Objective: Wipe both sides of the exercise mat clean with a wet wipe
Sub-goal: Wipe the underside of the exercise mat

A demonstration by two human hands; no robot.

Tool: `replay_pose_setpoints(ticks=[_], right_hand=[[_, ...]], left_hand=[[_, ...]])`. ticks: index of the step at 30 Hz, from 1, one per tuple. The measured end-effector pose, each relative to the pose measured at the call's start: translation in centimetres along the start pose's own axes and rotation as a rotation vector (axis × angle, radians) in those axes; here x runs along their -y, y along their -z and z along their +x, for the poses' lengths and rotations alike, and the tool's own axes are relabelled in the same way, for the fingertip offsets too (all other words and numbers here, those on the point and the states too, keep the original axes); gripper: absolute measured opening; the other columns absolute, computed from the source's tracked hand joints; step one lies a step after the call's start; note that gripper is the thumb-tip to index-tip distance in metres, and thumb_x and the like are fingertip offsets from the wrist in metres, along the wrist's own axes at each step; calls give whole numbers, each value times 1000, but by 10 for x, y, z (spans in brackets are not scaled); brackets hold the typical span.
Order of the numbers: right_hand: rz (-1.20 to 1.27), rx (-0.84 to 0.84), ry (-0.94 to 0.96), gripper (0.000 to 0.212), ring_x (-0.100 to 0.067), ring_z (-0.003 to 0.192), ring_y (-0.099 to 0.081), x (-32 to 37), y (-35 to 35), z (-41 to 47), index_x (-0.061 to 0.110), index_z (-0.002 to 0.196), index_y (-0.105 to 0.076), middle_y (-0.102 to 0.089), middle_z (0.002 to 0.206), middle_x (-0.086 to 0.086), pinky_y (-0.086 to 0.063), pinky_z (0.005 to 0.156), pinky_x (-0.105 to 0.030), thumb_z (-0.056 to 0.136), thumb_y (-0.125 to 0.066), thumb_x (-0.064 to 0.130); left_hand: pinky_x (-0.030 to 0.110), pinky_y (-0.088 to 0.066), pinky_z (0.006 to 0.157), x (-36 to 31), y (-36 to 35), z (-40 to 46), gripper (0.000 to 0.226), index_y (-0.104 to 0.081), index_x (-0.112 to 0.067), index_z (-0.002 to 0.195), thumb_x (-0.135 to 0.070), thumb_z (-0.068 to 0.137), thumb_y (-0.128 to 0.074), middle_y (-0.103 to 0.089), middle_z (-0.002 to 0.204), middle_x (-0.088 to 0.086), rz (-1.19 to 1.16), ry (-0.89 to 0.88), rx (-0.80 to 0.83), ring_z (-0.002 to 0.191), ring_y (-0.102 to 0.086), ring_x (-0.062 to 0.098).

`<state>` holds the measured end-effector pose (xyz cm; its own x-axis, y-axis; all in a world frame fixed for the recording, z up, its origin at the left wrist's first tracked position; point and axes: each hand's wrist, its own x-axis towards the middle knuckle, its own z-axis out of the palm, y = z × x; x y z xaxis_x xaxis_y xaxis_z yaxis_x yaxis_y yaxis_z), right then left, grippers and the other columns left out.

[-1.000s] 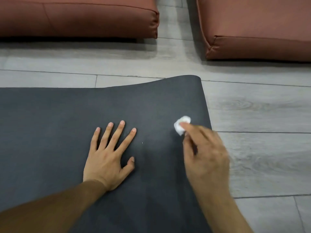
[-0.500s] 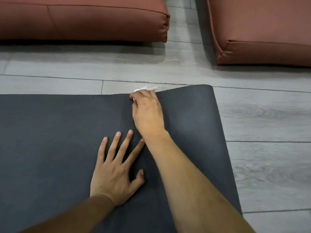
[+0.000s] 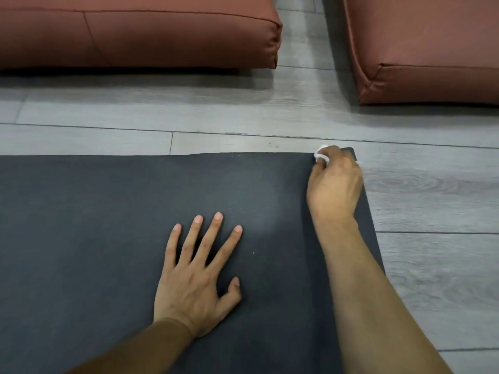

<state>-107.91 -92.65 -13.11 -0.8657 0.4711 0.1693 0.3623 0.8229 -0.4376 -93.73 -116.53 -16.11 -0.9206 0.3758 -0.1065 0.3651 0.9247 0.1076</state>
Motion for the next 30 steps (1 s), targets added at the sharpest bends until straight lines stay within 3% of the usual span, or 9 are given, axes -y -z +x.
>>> replay_pose_setpoints(ticks=[2,6,8,10,13,15,19,26,30], right_hand=[[68,-11,7,18,-29,82,-63,26,-10,-13,12,97,-69,-65,94,-8,-46,71,-34,86,-57,2],[185,268,539,25,-28,96,-61,102,-44,-76,11,97,-69,-66,94,-8,-46,82,-34,78,-61,-3],[155,412,736,26,-27,109,-56,109,-45,-79,11,107,-66,-63,105,-6,-48,88,-36,84,-58,0],[39,380,814,29,-26,107,-56,82,-32,-55,12,110,-65,-63,108,-5,-50,85,-36,84,-58,1],[-168,160,565,24,-34,90,-60,9,-1,-6,7,96,-68,-64,94,-12,-51,73,-38,78,-57,-4],[-266,129,310,22,-36,91,-57,-34,25,19,6,94,-67,-62,94,-16,-47,73,-40,81,-52,-5],[-174,25,-5,28,-39,93,-58,-28,27,25,7,97,-68,-62,98,-18,-44,71,-39,83,-47,-5],[122,132,83,24,-30,92,-59,75,-20,-42,10,96,-68,-63,96,-9,-41,77,-34,81,-54,-3],[113,292,474,27,-30,98,-59,96,-31,-89,9,101,-68,-63,96,-9,-49,82,-34,79,-59,-2]], left_hand=[[64,-20,122,0,-1,-1,85,-28,-32,162,-55,84,-50,-22,171,6,-2,5,9,157,-20,36],[66,-22,121,3,-5,-1,74,-49,-22,150,-54,83,-52,-39,162,13,-17,-19,-26,154,-26,40],[66,-22,121,3,-6,-1,73,-49,-21,149,-54,84,-52,-42,160,14,-16,-20,-36,154,-26,40],[65,-21,121,2,-3,-1,79,-41,-26,157,-54,84,-49,-31,167,10,-15,-6,-15,155,-24,39],[64,-21,122,0,-1,0,83,-31,-31,161,-55,84,-48,-23,170,5,-14,-1,-13,156,-23,36],[64,-21,122,-1,0,0,83,-30,-31,162,-55,84,-48,-24,170,5,-16,3,-10,156,-23,36],[64,-21,122,0,-1,-1,82,-29,-31,162,-54,85,-47,-23,170,5,-6,10,-6,156,-22,36],[65,-21,121,1,-4,1,81,-35,-29,160,-54,84,-48,-24,170,7,-10,3,-16,156,-23,37],[67,-23,120,4,-8,0,73,-47,-21,150,-56,86,-49,-39,162,13,-15,-16,-38,154,-25,40]])
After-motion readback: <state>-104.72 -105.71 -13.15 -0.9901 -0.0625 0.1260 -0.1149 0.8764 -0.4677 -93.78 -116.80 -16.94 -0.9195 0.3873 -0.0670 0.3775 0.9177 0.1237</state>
